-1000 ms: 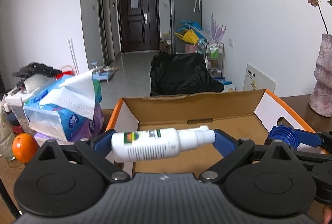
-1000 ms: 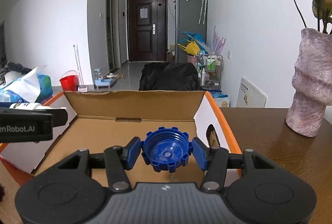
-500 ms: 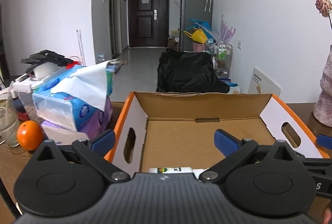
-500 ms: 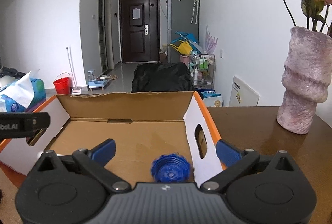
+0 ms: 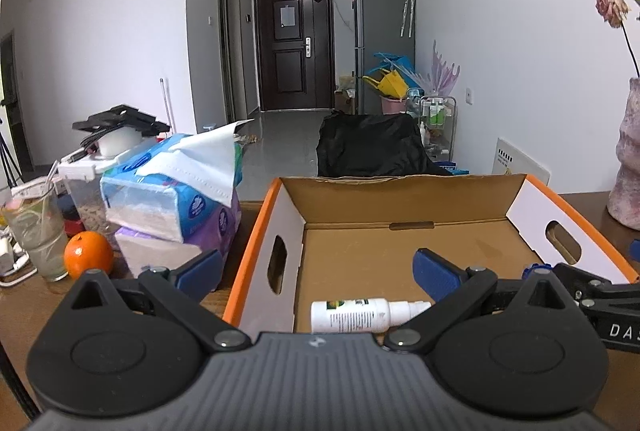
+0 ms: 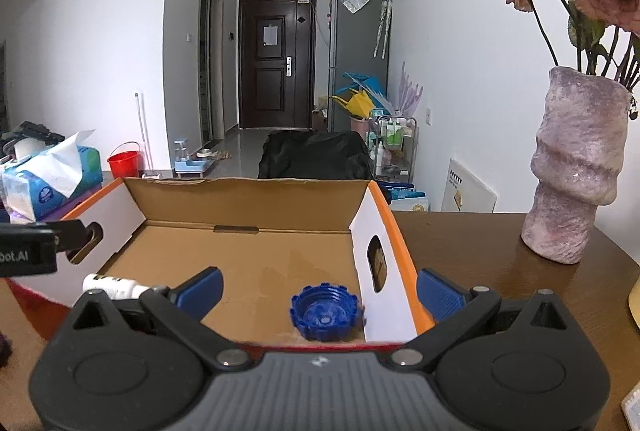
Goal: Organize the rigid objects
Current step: 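Withdraw both tools from the box back over the table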
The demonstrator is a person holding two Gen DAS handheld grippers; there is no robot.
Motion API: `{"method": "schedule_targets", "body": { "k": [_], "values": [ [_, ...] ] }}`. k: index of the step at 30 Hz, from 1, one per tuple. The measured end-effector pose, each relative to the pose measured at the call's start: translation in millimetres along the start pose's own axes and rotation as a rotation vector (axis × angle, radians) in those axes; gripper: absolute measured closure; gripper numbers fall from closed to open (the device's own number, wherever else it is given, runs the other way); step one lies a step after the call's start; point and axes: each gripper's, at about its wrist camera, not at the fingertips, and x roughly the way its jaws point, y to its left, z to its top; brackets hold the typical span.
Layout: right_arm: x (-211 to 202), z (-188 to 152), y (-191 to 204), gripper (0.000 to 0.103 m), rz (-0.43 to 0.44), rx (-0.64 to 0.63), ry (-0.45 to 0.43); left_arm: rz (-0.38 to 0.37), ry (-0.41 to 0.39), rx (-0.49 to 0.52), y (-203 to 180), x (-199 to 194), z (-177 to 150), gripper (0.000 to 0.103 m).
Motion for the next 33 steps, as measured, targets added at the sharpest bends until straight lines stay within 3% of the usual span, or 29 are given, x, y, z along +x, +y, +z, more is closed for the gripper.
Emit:
{"method": "schedule_targets", "body": {
  "k": [19,26,33],
  "values": [
    [-69.1,-24.8,7.0,0.000,0.011,-0.020,-0.036,0.036,-0.040,-0.019,34.6,-57.0,-23.9,0.000],
    [-104.5,-32.5,11.1,0.000,0.016,-0.020,-0.044,0.001,-0.067,-0.018,45.1,-87.0,-19.8,0.000],
    [-145.9,-39.1,20.1,0.000,0.029,-0.040,-0.055,-0.021,-0.054,0.059,36.5,-122.7,-24.1,0.000]
  ]
}}
